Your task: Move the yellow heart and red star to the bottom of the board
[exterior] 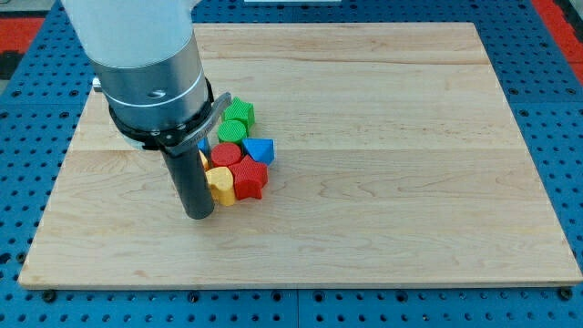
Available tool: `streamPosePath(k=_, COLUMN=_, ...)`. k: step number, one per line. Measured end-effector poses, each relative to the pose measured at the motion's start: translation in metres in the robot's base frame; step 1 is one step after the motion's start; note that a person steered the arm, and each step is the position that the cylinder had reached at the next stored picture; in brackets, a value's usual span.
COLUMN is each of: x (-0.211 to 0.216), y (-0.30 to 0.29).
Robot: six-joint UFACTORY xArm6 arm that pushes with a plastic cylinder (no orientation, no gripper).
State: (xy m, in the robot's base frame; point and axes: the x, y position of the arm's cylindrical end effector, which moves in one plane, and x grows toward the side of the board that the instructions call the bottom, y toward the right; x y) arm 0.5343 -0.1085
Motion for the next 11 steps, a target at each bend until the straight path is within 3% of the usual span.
streamPosePath(k=1, x=0.000, y=0.008)
streamPosePath(k=3, x=-0.015, y=0.108)
streamPosePath(k=4, x=-0.037, y=0.123)
streamPosePath(k=5, x=-0.077, y=0.097)
streamPosePath(k=6, x=-0.079, y=0.049)
streamPosePath(k=8, x=-0.011, y=0.046)
streamPosePath(k=10, x=-0.031, y=0.045)
streamPosePath(k=11, x=0.004, y=0.074)
